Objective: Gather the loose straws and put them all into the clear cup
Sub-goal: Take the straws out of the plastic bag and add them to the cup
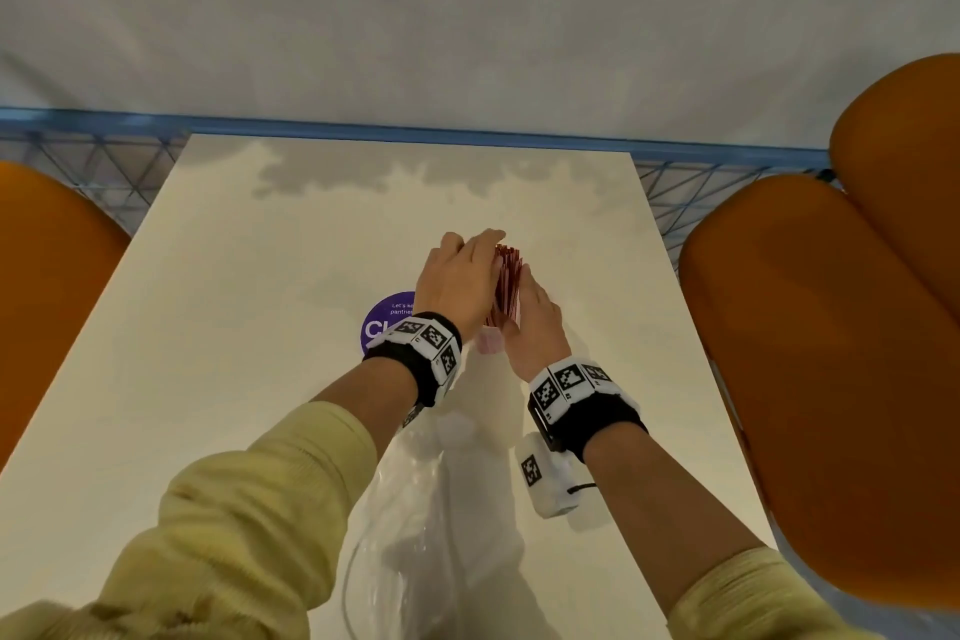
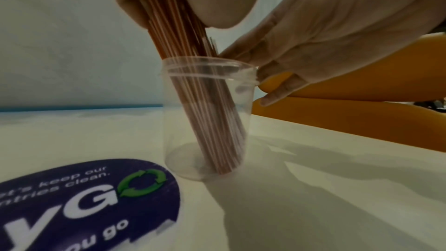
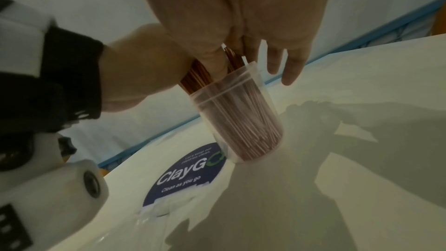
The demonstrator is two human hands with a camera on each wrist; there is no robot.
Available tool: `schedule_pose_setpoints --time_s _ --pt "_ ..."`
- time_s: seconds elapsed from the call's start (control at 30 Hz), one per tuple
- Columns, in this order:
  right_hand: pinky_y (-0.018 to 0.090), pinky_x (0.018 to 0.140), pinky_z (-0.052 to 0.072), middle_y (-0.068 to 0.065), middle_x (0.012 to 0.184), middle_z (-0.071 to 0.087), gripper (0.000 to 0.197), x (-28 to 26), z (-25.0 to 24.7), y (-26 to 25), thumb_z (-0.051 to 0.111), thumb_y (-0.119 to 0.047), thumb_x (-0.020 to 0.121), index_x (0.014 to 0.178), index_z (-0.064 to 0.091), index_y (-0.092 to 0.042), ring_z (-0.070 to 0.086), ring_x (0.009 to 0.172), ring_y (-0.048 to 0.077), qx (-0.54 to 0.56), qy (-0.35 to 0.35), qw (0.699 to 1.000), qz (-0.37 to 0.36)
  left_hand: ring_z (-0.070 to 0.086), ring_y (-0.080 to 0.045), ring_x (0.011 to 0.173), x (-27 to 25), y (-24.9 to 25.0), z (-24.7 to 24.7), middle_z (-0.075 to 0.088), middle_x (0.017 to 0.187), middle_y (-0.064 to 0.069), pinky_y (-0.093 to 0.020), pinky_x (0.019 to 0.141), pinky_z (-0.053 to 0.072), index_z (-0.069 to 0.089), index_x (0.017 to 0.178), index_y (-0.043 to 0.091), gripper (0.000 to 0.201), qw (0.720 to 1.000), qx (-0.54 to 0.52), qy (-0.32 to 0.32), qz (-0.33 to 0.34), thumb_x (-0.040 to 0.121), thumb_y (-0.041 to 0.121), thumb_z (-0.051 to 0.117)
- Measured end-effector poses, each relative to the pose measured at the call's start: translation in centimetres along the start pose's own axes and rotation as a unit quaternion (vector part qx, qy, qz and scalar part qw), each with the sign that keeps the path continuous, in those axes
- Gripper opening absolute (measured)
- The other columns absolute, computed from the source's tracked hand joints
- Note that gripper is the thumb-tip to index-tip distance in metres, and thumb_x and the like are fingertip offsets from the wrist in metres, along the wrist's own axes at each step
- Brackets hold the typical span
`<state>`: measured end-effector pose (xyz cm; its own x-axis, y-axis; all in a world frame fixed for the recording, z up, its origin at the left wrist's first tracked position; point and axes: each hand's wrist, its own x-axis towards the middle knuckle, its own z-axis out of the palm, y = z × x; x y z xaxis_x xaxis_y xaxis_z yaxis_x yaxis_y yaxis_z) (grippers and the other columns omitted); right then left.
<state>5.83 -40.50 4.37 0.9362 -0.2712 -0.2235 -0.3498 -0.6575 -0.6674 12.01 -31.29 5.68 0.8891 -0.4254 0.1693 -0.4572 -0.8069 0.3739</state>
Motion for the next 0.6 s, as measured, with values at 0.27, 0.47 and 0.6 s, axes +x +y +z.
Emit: schedule_pose_setpoints --time_s 0.27,0.47,0.6 --pt "0.041 0.118 0.021 -0.001 0.160 0.010 0.061 0.4 0.5 0.7 0.039 -0.021 0.098 0.150 0.008 -0.017 0.012 0.146 0.026 -0.047 -0.011 0.999 -0.007 0.005 -0.020 0.148 -0.3 -0.4 0.4 0.006 0.160 -0.005 -0.035 0.119 0.009 0.006 0.150 0.011 0.053 0.986 0.095 -0.130 0.048 0.102 0.029 0.019" --pt "0.038 0.117 0.018 -0.003 0.160 0.005 0.059 0.6 0.6 0.7 0.039 -0.018 0.098 0.151 0.013 -0.018 0.009 0.147 0.024 -0.045 -0.015 0.999 -0.003 0.003 -0.016 0.148 -0.1 -0.8 -0.9 0.002 0.160 -0.001 -0.036 0.120 0.006 0.003 0.151 0.016 0.057 0.986 0.009 -0.155 0.062 0.101 0.035 0.022" --pt "0.039 0.119 0.021 -0.002 0.160 0.009 0.057 0.4 0.6 0.6 0.041 -0.017 0.097 0.149 0.018 -0.016 0.011 0.146 0.024 -0.004 -0.006 1.000 -0.003 0.001 -0.018 0.148 -0.2 -0.2 -0.5 0.000 0.160 -0.003 -0.037 0.121 0.005 0.001 0.151 0.014 0.059 0.978 0.077 -0.177 0.082 0.100 0.040 0.018"
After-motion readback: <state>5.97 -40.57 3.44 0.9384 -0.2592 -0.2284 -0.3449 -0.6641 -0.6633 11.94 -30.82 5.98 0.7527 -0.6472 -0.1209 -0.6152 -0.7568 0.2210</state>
